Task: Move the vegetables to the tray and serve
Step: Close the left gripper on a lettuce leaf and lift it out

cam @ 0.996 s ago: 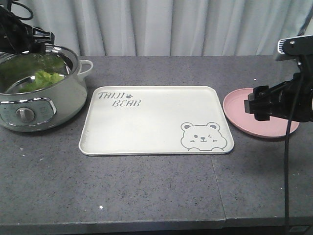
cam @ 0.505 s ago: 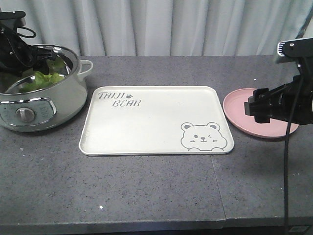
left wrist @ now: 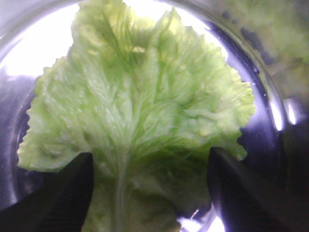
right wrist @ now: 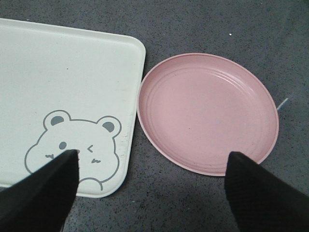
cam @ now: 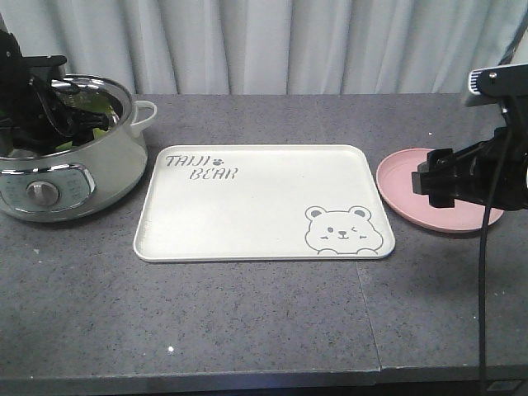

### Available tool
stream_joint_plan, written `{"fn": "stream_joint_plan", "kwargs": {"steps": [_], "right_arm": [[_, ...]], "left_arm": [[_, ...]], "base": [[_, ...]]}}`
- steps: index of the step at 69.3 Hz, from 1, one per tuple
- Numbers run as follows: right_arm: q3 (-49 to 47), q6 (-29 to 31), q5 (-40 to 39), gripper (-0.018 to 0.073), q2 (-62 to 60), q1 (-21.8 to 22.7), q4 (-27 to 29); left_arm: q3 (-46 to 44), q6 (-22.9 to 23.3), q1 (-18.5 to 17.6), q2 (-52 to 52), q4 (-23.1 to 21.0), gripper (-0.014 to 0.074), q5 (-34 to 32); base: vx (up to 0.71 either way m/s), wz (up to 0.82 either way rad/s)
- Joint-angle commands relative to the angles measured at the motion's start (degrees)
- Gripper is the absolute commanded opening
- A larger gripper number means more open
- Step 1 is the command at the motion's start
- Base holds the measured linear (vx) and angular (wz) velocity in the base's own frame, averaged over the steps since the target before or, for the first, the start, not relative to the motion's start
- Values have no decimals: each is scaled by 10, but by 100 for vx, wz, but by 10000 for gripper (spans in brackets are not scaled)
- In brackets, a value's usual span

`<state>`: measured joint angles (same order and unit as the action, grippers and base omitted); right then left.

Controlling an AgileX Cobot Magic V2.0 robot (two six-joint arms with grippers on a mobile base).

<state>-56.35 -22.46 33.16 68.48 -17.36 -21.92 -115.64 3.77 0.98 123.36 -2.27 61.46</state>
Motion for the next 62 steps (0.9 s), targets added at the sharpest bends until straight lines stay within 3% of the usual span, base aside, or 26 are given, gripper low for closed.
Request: {"fn": "stream_joint_plan", "kwargs": {"steps": [1, 13, 23, 30, 62], "right_arm": [[-19, 3, -29, 587, -11, -1, -11], [-19, 3, -29, 587, -11, -1, -11], [-19, 3, -29, 587, -11, -1, -11], [-19, 3, -29, 587, -11, -1, -11], [-19, 3, -29, 587, -11, -1, -12]], "left_arm": [[-12, 3, -1, -18, -6, 489, 1], [-12, 3, -1, -15, -6, 408, 11], [-12, 1, -1, -15, -1, 192, 11], [-12, -29, -1, -15, 0, -3, 11], [-12, -38, 0, -42, -6, -7, -17]], "base": [[0, 0], [0, 0], [0, 0], [0, 0], [0, 0]]}}
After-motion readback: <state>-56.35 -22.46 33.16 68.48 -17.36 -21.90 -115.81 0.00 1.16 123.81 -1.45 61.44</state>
